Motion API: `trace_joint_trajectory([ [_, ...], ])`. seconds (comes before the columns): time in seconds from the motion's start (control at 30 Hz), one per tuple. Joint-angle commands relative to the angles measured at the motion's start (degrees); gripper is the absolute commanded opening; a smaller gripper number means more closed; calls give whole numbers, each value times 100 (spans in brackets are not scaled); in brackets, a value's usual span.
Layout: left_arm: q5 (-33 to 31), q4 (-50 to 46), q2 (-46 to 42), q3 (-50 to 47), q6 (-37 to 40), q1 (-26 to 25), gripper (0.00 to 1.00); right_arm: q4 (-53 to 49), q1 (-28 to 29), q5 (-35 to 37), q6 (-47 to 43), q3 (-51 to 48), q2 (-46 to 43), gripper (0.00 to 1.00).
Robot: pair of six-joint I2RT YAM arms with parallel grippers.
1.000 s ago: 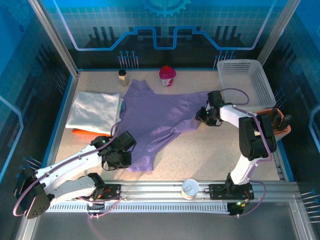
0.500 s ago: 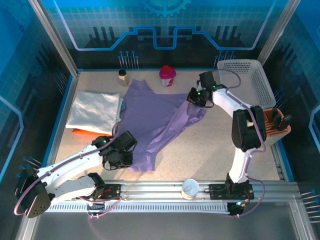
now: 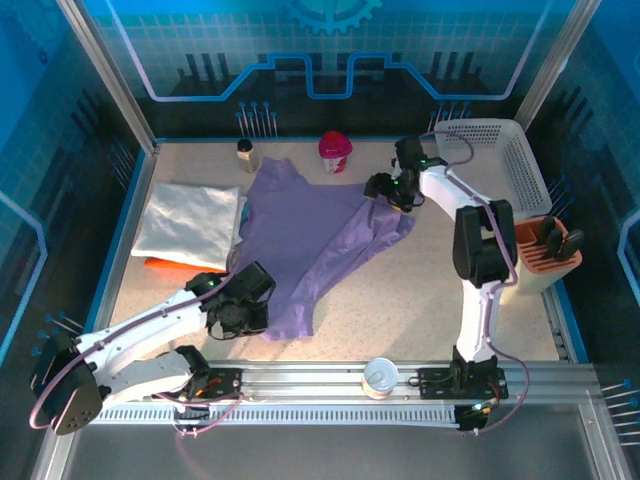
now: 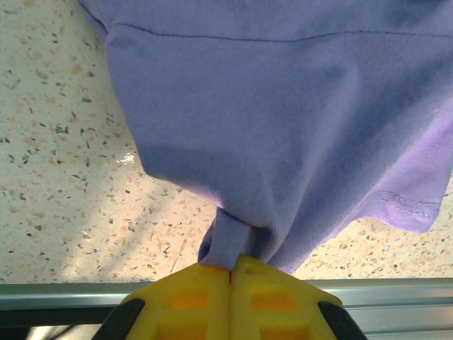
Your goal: Fold and stack the t-shirts
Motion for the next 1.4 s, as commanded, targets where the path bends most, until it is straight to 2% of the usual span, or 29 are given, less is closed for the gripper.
trace_joint_trajectory([
  [0.0, 169, 152, 109, -86, 123, 42, 3, 39, -368, 297, -177, -753, -912, 71],
  [0.03, 178, 185, 143, -83, 139, 37, 3, 73, -479, 312, -145, -1000, -1047, 63],
  [0.07, 192, 210, 168, -74, 151, 41, 3, 84, -588, 301, -135, -1233, -1141, 60],
  [0.27, 237, 281, 255, -17, 192, 42, 3, 670, -1143, -9, -87, -2319, -1335, 61],
  [0.63, 219, 237, 110, -132, 85, 41, 3, 603, -1021, 94, 7, -1741, -577, 49],
  [0.83, 204, 180, 10, -135, 73, 41, 3, 520, -861, 817, -81, -1820, -888, 49],
  [0.9, 197, 189, 11, -135, 94, 38, 3, 485, -835, 1035, -170, -1831, -1019, 53],
  [1.0, 202, 210, 37, -128, 124, 40, 3, 388, -785, 1316, -351, -1775, -1189, 65],
  [1.07, 209, 248, 44, -133, 124, 38, 3, 276, -739, 1440, -478, -1689, -1277, 67],
  [1.23, 210, 287, 29, -143, 122, 42, 3, 141, -351, 1913, -847, -1632, -1499, 65],
  [1.37, 239, 352, 28, -162, 126, 39, 3, 71, -306, 1738, -840, -1576, -1229, 56],
])
